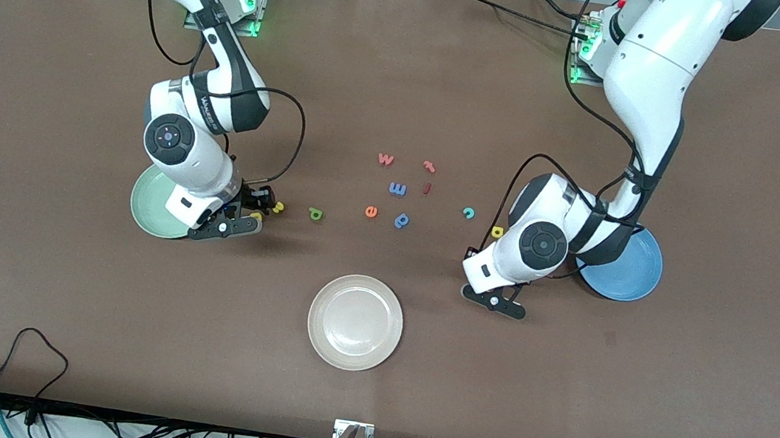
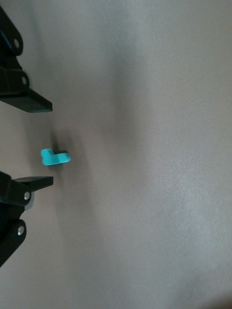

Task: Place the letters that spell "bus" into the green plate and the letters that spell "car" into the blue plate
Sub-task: 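Grasp the cyan j with the left gripper while the right gripper grasps yellow c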

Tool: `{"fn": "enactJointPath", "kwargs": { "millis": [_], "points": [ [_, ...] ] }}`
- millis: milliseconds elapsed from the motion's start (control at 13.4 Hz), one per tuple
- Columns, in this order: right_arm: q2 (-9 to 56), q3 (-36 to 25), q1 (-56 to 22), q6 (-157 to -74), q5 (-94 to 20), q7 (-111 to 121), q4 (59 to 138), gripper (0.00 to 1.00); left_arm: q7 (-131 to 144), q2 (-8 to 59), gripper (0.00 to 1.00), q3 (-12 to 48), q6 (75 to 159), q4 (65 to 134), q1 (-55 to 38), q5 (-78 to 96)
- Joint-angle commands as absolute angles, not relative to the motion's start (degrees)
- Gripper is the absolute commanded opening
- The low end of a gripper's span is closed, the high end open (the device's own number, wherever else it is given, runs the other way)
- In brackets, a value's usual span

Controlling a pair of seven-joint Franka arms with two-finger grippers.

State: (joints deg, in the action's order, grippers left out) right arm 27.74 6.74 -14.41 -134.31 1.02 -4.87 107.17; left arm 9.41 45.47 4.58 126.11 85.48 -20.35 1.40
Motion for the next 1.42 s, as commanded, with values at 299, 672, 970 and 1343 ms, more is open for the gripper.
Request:
{"fn": "enactJointPath", "kwargs": {
  "millis": [299, 672, 970, 1343],
  "points": [
    [31.72, 6.07, -14.85, -140.61, 2.29, -5.45, 106.96, 0.62, 10.81, 48.60, 0.46, 3.96, 126.12, 82.18, -21.88, 2.46],
    [33.84, 5.10, -14.85, -143.17, 4.83, -5.54, 106.96, 0.60, 9.93, 49.22, 0.27, 3.96, 127.09, 82.18, -21.80, 2.11],
    [34.19, 5.10, -14.94, -143.09, 4.92, -5.80, 107.23, 0.54, 7.39, 49.13, 0.00, 3.96, 127.09, 82.18, -21.54, 1.76],
    [34.54, 5.10, -15.73, -142.82, 4.92, -5.89, 108.45, 0.54, 5.55, 42.20, 0.00, 3.34, 114.75, 82.80, -16.90, 1.58]
  ]
}}
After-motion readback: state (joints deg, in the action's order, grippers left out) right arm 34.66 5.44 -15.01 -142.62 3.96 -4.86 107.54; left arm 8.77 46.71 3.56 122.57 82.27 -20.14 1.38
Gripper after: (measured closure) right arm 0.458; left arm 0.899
